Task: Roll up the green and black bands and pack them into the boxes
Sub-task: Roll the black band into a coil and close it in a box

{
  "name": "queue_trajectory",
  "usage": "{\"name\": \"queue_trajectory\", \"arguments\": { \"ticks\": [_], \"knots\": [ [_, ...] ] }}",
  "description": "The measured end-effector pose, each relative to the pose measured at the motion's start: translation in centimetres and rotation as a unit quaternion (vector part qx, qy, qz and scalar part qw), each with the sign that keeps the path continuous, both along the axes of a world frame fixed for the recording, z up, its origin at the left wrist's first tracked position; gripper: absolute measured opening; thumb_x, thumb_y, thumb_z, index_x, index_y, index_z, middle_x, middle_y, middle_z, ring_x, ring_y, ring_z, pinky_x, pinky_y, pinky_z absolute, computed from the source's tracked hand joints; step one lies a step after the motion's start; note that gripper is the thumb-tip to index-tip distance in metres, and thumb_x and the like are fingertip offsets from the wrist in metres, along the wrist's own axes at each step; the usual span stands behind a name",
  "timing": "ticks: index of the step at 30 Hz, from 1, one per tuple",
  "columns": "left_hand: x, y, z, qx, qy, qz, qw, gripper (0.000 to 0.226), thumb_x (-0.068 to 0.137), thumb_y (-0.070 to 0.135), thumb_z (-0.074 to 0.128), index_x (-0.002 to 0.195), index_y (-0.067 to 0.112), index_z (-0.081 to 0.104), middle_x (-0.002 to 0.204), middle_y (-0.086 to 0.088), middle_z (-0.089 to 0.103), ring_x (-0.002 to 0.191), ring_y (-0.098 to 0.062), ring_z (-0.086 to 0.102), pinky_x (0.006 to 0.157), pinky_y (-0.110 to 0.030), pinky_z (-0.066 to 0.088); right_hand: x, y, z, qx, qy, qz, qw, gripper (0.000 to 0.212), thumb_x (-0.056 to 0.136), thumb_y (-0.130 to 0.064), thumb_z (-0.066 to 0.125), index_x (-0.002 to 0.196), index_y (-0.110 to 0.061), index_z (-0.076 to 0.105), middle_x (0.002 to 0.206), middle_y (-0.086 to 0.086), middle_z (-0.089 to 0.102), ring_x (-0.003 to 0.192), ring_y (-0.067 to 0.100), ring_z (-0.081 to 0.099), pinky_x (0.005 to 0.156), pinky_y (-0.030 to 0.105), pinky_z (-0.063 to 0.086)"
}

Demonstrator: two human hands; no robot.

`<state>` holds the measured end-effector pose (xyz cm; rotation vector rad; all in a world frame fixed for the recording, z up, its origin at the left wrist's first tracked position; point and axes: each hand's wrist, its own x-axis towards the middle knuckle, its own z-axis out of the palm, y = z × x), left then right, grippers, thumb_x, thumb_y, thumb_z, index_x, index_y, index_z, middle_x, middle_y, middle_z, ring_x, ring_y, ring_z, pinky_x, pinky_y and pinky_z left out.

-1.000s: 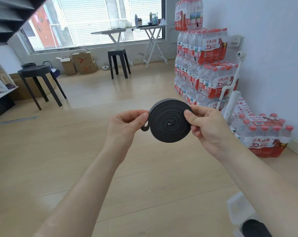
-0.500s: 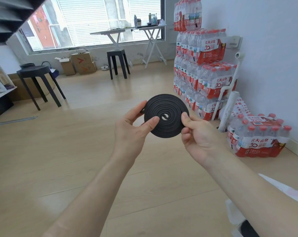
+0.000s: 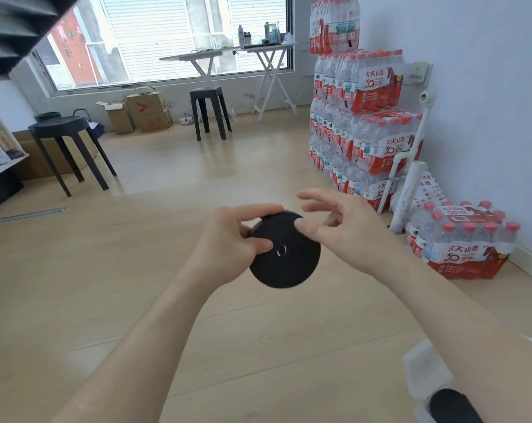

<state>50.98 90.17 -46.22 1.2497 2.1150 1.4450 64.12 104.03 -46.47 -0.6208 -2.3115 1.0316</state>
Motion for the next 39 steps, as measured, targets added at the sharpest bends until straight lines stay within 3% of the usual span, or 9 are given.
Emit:
{"name": "queue_trajectory", "arguments": {
  "ticks": [4, 8, 12, 15, 19, 25, 31, 34, 39],
  "knots": [
    [0.3, -0.1, -0.1, -0.053, 0.008, -0.043, 0.998, 0.060, 0.076, -0.011, 0.066, 0.091, 0.047, 0.065, 0.074, 0.005, 0.074, 0.074, -0.016, 0.071, 0.074, -0.035, 0.059, -0.2, -0.9, -0.3, 0.081, -0.074, 0.051, 0.993, 0.024, 0.082, -0.031, 0.071, 0.103, -0.037, 0.060, 0.095, -0.010, 0.069, 0.063, -0.017, 0.052, 0.057, 0.004, 0.035],
    [-0.1, -0.5, 0.4, -0.028, -0.014, -0.052, 0.998, 0.054, 0.072, -0.014, 0.069, 0.090, 0.037, 0.066, 0.073, 0.018, 0.072, 0.070, -0.014, 0.071, 0.069, -0.027, 0.059, -0.1, -0.9, 0.1, 0.077, -0.067, 0.061, 0.993, 0.022, 0.082, -0.029, 0.072, 0.102, -0.030, 0.061, 0.095, -0.009, 0.069, 0.063, -0.021, 0.051, 0.058, 0.003, 0.036],
    [-0.2, -0.5, 0.3, -0.023, -0.020, -0.045, 0.999, 0.049, 0.073, -0.008, 0.073, 0.092, 0.037, 0.068, 0.070, -0.003, 0.074, 0.068, -0.016, 0.072, 0.066, -0.026, 0.058, -0.2, -1.2, -0.1, 0.128, -0.062, 0.070, 0.987, 0.025, 0.085, -0.031, 0.069, 0.108, -0.029, 0.061, 0.096, -0.006, 0.071, 0.067, -0.023, 0.050, 0.060, 0.001, 0.033],
    [-0.7, -0.6, 0.5, -0.007, -0.033, -0.047, 0.998, 0.047, 0.073, -0.012, 0.070, 0.095, 0.029, 0.072, 0.075, -0.003, 0.075, 0.072, -0.017, 0.072, 0.068, -0.026, 0.058, -0.1, -1.6, -0.1, 0.144, -0.034, 0.070, 0.987, 0.031, 0.085, -0.031, 0.068, 0.116, -0.031, 0.062, 0.087, -0.008, 0.069, 0.067, -0.021, 0.051, 0.061, 0.002, 0.034],
    [-0.8, -0.5, 0.5, 0.015, -0.075, -0.050, 0.996, 0.047, 0.070, -0.019, 0.068, 0.089, 0.023, 0.073, 0.085, 0.004, 0.076, 0.074, -0.022, 0.073, 0.068, -0.030, 0.059, 0.2, -1.8, 0.4, 0.109, -0.015, 0.074, 0.991, 0.032, 0.084, -0.028, 0.071, 0.115, -0.029, 0.066, 0.077, -0.021, 0.060, 0.063, -0.020, 0.052, 0.062, 0.002, 0.035],
    [-0.3, -0.1, 0.6, 0.030, -0.104, -0.053, 0.993, 0.041, 0.067, -0.015, 0.073, 0.089, 0.020, 0.072, 0.090, 0.004, 0.076, 0.076, -0.025, 0.073, 0.073, -0.033, 0.059, 1.1, -1.0, 0.5, -0.001, -0.021, 0.080, 0.997, 0.021, 0.083, -0.031, 0.072, 0.104, -0.033, 0.067, 0.087, -0.001, 0.070, 0.053, -0.008, 0.054, 0.054, 0.007, 0.039],
    [2.9, 0.6, 1.9, 0.032, -0.086, -0.095, 0.991, 0.042, 0.068, -0.017, 0.072, 0.088, 0.020, 0.074, 0.089, 0.002, 0.076, 0.076, -0.024, 0.072, 0.068, -0.030, 0.058, 4.5, -0.6, 1.2, -0.007, -0.033, 0.087, 0.996, 0.019, 0.086, -0.032, 0.068, 0.099, -0.040, 0.057, 0.080, -0.002, 0.072, 0.060, 0.002, 0.063, 0.069, 0.031, 0.054],
    [5.4, 1.6, 2.7, 0.040, -0.079, -0.127, 0.988, 0.042, 0.069, -0.016, 0.071, 0.089, 0.021, 0.073, 0.090, 0.004, 0.075, 0.074, -0.022, 0.073, 0.066, -0.028, 0.057, 7.4, -0.2, 2.3, -0.006, -0.014, 0.068, 0.998, 0.020, 0.086, -0.025, 0.069, 0.097, -0.039, 0.059, 0.077, 0.006, 0.073, 0.066, 0.017, 0.069, 0.072, 0.045, 0.058],
    [10.4, 4.8, 3.0, 0.051, -0.081, -0.181, 0.979, 0.041, 0.072, -0.009, 0.073, 0.097, 0.023, 0.070, 0.100, 0.004, 0.073, 0.080, -0.020, 0.072, 0.072, -0.029, 0.057, 13.6, 1.0, 4.0, 0.012, 0.009, -0.002, 1.000, 0.017, 0.085, -0.013, 0.069, 0.095, -0.026, 0.063, 0.069, 0.008, 0.070, 0.054, 0.007, 0.064, 0.057, 0.027, 0.053]
  ]
}}
